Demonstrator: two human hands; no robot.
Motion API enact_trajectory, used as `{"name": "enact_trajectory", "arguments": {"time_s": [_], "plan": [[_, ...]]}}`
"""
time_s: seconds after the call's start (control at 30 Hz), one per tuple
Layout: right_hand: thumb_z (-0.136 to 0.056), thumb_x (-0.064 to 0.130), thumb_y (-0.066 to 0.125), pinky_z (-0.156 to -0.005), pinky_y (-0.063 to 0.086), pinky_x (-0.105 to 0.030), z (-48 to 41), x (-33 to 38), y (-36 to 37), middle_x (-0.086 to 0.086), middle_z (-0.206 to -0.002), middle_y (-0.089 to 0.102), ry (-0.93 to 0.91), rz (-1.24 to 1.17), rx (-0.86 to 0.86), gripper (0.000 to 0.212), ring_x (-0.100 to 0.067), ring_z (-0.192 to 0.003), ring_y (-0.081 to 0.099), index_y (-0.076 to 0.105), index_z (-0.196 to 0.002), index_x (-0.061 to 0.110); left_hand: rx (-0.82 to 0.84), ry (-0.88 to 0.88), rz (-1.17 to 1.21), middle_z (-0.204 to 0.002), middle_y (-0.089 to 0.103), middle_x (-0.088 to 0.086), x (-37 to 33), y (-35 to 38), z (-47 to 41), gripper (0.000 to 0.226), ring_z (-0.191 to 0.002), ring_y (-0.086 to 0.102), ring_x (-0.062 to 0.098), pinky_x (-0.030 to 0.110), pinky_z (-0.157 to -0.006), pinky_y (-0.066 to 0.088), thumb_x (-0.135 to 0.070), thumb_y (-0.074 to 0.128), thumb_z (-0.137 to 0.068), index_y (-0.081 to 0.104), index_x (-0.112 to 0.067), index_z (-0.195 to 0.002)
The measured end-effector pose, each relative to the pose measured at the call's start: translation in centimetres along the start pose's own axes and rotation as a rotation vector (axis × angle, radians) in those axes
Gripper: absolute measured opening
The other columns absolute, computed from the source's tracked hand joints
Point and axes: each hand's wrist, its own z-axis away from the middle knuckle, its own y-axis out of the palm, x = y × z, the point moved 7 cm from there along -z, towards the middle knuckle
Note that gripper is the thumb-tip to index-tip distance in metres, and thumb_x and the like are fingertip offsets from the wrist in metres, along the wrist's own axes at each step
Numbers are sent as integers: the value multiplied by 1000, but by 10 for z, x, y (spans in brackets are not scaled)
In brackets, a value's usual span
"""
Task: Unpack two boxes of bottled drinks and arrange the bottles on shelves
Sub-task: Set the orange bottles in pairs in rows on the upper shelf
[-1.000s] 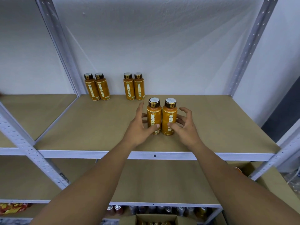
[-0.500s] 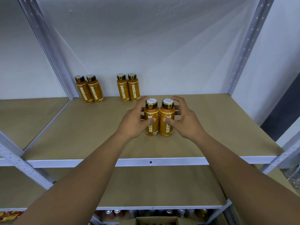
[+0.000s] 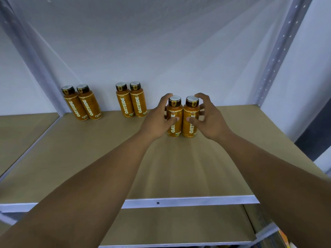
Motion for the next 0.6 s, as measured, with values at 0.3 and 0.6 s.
{"name": "enact_trajectory", "arguments": {"time_s": [0.3, 0.6], "plan": [[-91, 25, 76, -90, 53, -37, -57, -24, 7, 4, -125, 58, -8, 42, -13, 74, -19, -103, 61, 29, -147, 39, -11, -20, -34, -154, 50, 4, 14, 9, -59, 84, -119, 66, 28, 48, -97, 57, -31, 71, -96, 15, -42, -158], [-94, 25, 72, -91, 51, -40, -90, -39, 15, -4, -132, 58, -42, 88, -17, 76, -23, -108, 61, 24, -151, 36, -46, -5, -36, -153, 52, 4, 23, 15, -90, 84, -119, 66, 28, 47, -98, 56, -30, 71, -97, 16, -38, -159]]}}
